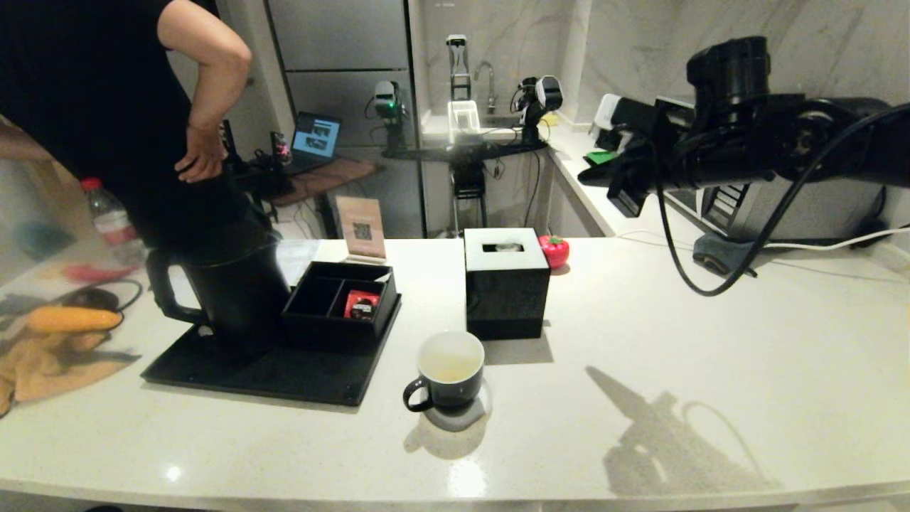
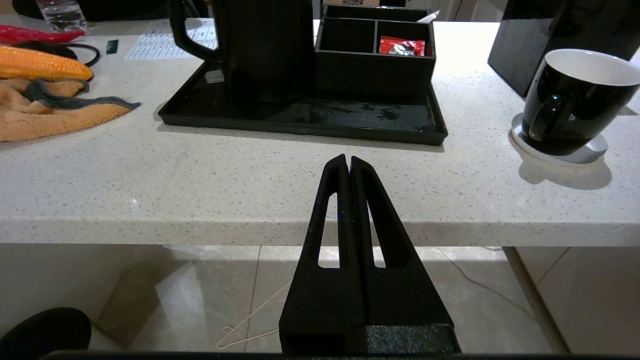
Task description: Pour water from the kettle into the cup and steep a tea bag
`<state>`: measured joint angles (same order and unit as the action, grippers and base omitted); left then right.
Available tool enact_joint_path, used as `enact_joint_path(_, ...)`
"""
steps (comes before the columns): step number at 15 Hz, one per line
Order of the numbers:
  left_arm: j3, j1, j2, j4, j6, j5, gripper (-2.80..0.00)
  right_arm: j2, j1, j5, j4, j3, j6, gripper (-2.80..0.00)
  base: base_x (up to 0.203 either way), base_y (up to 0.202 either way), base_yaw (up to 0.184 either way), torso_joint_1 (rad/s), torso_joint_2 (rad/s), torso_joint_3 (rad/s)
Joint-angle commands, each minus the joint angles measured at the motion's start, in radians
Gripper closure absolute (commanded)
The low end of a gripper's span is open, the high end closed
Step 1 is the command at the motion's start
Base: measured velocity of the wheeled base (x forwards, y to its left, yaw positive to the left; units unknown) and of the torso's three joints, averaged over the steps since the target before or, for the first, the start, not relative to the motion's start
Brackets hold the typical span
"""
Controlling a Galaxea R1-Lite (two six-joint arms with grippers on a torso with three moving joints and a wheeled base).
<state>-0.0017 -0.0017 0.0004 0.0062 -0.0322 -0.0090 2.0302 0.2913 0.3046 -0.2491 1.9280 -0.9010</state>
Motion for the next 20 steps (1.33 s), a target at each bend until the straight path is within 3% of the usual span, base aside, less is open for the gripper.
enact_joint_path(1, 0.000, 0.000, 0.000, 0.000, -0.002, 0.000, 0.00, 0.088, 0.035, -0.029, -0.098, 0.044, 0.060, 0.00, 0.000, 0.000, 0.000, 0.000, 0.00, 0.000)
enact_joint_path(6, 0.000, 0.000, 0.000, 0.000, 0.000, 0.000, 0.00, 0.158, 0.078, -0.034, -0.106, 0.045, 0.099, 0.00, 0.000, 0.000, 0.000, 0.000, 0.00, 0.000)
enact_joint_path(8, 0.000, 0.000, 0.000, 0.000, 0.000, 0.000, 0.00, 0.169, 0.096, -0.032, -0.084, 0.046, 0.154, 0.00, 0.000, 0.000, 0.000, 0.000, 0.00, 0.000)
enact_joint_path(12, 0.000, 0.000, 0.000, 0.000, 0.000, 0.000, 0.00, 0.183, 0.127, -0.030, 0.008, 0.045, 0.241, 0.00, 0.000, 0.000, 0.000, 0.000, 0.00, 0.000)
enact_joint_path(15, 0.000, 0.000, 0.000, 0.000, 0.000, 0.000, 0.00, 0.194, 0.127, -0.032, 0.021, 0.045, 0.248, 0.00, 0.000, 0.000, 0.000, 0.000, 0.00, 0.000)
enact_joint_path(20, 0.000, 0.000, 0.000, 0.000, 0.000, 0.000, 0.00, 0.241, 0.128, -0.046, 0.167, 0.045, 0.303, 0.00, 0.000, 0.000, 0.000, 0.000, 0.00, 0.000)
